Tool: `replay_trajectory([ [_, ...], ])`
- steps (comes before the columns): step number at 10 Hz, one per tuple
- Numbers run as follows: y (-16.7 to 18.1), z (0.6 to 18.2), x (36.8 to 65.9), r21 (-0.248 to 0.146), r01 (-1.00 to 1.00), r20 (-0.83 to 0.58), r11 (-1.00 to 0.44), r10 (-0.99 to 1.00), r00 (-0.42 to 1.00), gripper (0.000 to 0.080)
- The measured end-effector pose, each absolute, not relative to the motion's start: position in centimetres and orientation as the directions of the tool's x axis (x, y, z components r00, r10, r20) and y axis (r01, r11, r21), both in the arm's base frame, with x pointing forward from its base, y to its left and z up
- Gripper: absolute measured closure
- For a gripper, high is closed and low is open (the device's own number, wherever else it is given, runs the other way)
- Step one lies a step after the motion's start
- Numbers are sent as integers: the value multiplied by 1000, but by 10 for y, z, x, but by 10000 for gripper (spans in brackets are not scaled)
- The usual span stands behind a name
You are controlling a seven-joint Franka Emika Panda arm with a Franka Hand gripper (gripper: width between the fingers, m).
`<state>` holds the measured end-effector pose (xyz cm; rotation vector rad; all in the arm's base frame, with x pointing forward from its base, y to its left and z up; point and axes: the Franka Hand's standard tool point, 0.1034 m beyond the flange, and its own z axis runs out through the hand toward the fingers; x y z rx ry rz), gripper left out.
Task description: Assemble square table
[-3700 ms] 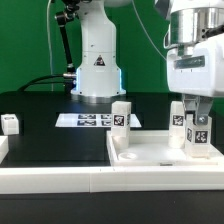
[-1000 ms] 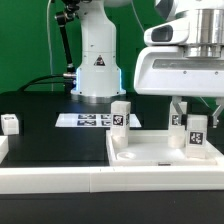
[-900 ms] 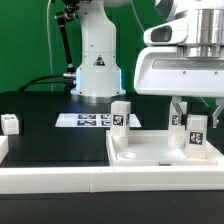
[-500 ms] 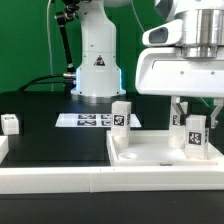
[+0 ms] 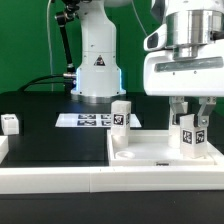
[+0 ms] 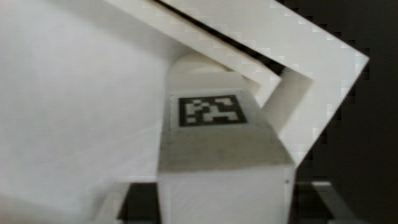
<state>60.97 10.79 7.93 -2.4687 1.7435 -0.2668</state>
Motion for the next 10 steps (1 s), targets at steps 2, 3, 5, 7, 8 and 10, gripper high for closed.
replay_trajectory([
  [2,111,79,609,-201,-967,39,-159,-987,154,505],
  [3,114,79,609,-201,-978,17,-55,-998,53,504],
  [5,113,80,608,-190,-980,-9,64,-998,-64,504],
  [7,115,79,606,-141,-981,-25,129,-992,-127,504],
  [8,116,79,607,-137,-973,-34,183,-983,-180,504],
  [10,116,79,607,-134,-953,-47,271,-963,-267,504],
])
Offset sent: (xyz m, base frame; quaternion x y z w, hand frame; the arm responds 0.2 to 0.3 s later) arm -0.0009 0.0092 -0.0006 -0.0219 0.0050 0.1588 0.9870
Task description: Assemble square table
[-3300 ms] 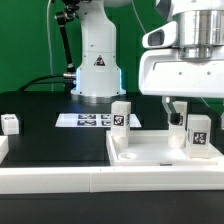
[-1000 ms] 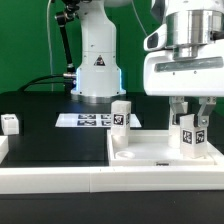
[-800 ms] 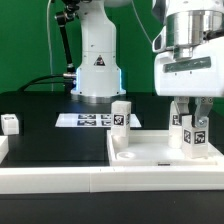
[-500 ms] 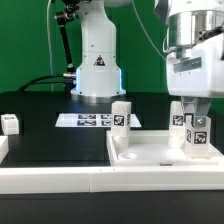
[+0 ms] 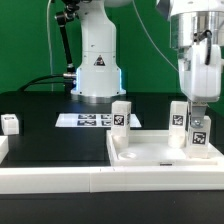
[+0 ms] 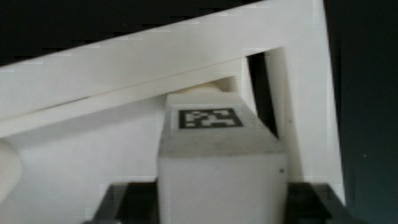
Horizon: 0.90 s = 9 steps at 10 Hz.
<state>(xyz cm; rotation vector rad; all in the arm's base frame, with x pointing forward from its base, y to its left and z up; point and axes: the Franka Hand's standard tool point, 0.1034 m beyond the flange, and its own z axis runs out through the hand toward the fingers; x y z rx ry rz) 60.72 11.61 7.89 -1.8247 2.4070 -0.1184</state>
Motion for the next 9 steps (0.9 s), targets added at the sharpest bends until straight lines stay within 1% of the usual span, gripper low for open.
replay_trajectory([
  [1,117,78,607,-131,-944,-51,302,-953,-298,504],
  [2,116,78,607,-133,-958,-44,253,-967,-249,310],
  [3,115,78,607,-136,-976,-32,169,-986,-166,310],
  [4,114,78,607,-136,-983,-26,124,-992,-122,172],
  [5,117,76,607,-135,-990,-15,50,-999,-49,156],
  [7,120,73,610,-135,-974,19,-183,-983,182,151],
  [9,119,72,613,-126,-908,51,-400,-917,397,150],
])
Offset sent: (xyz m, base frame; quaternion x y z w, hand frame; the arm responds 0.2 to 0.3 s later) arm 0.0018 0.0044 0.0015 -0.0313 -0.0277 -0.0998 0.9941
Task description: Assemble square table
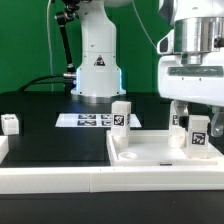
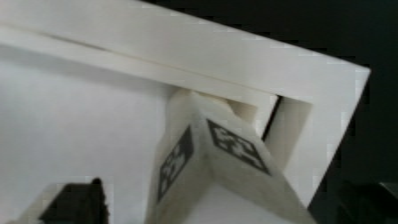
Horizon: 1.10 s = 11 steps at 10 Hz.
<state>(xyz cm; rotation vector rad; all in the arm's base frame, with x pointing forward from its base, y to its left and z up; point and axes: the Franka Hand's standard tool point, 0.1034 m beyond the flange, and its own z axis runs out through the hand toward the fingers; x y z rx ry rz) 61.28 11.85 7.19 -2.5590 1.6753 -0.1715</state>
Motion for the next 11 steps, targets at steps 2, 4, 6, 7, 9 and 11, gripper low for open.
replay_trajectory([
  [2,118,72,613,-121,-867,63,-483,-875,479,150],
  [4,118,72,613,-106,-780,84,-617,-787,611,150],
  [6,118,73,613,-70,-637,117,-768,-640,759,150],
  [7,114,77,617,-65,-574,125,-816,-578,807,150],
  [9,112,77,618,-43,-459,141,-887,-460,876,150],
  [11,111,79,619,-24,-357,148,-934,-357,922,150],
])
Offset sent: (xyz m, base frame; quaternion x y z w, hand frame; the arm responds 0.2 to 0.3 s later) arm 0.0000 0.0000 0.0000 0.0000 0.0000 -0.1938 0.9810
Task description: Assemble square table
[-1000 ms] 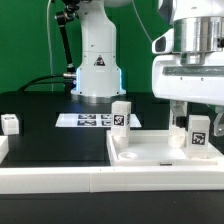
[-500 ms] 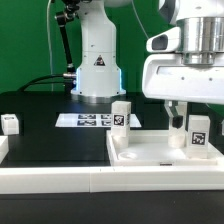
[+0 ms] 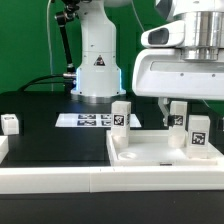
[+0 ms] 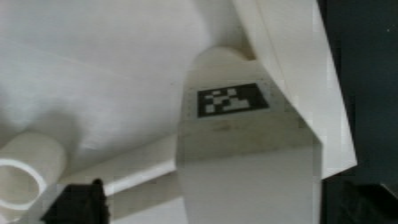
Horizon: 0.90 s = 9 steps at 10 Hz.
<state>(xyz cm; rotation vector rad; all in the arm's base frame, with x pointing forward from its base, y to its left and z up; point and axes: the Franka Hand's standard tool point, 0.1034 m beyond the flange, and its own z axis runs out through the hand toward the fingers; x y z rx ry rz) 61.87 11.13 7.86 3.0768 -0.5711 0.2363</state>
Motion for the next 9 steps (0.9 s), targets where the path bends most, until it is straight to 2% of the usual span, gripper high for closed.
replay_trajectory([
  [2,112,78,619,-7,-306,152,-952,-304,941,150],
  [4,113,78,618,-6,-320,152,-948,-317,936,162],
  [6,112,78,618,-6,-322,152,-947,-319,936,511],
  [9,112,77,618,-25,-440,149,-898,-438,886,511],
])
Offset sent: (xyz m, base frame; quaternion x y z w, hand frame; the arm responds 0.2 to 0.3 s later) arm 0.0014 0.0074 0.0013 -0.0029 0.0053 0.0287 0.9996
